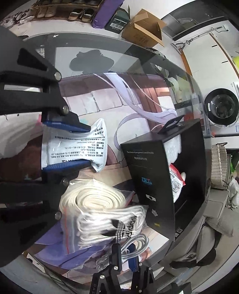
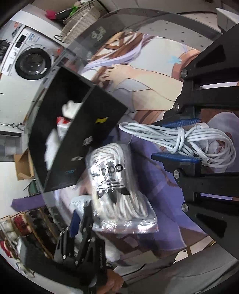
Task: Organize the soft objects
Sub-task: 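Lift the white cable with the right gripper while the left gripper lifts the white sachet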
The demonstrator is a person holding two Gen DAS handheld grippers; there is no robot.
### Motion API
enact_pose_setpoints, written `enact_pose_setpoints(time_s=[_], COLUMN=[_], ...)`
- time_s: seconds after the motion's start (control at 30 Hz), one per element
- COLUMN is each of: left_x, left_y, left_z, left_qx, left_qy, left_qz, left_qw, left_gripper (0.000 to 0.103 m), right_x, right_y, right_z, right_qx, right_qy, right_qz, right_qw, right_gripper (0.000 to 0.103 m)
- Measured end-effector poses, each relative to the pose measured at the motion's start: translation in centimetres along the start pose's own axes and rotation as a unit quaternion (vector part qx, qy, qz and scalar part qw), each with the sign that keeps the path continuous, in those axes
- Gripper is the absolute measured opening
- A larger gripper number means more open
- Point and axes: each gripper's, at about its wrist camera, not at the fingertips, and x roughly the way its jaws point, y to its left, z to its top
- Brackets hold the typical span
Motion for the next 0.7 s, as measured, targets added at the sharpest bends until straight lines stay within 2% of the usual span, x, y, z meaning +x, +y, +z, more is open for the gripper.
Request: enact_pose_setpoints(time_s=[0.13, 0.23, 0.3, 0.43, 0.5, 0.53, 0.7], left_x=[-1.0, -2.5, -4.3, -7.3, -8.8, -9.3, -11.3], left_y=[-0.1, -0.3, -0.3, -0.1, -0.2, -0.2, -0.4], left_z=[0.1, 0.3, 0.4, 0.5, 0.2, 0.1, -0.6], left_qx=[0.003, 0.004, -0.001, -0.01, -0.01, -0.009, -0.002], left_qy=[-0.023, -0.061, -0.119, -0.201, -0.242, -0.255, -0.311], left_qz=[-0.005, 0.009, 0.039, 0.044, 0.048, 0.044, 0.047], left_qw=[0.9997, 0.9981, 0.9922, 0.9785, 0.969, 0.9658, 0.9494], left_gripper=[0.028, 0.028, 0.028, 0.028, 0.028, 0.028, 0.028], right_x=[-1.6, -2.7, -3.9, -6.3, -7.9, -8.4, -12.1], right_y=[0.0, -0.3, -0.7, -1.1, -1.0, -0.8, 0.9], right_z=[0.5, 0.7, 0.9, 1.0, 1.1, 1.3, 1.2], right_qx=[0.007, 0.015, 0.025, 0.045, 0.045, 0.045, 0.015], right_qy=[-0.027, -0.05, -0.089, -0.149, -0.19, -0.202, -0.302], right_qz=[0.003, 0.0, -0.011, -0.025, -0.026, -0.029, -0.031], right_qw=[1.0, 0.999, 0.996, 0.987, 0.98, 0.978, 0.953], right_gripper=[0.025, 0.024, 0.023, 0.021, 0.02, 0.013, 0.013])
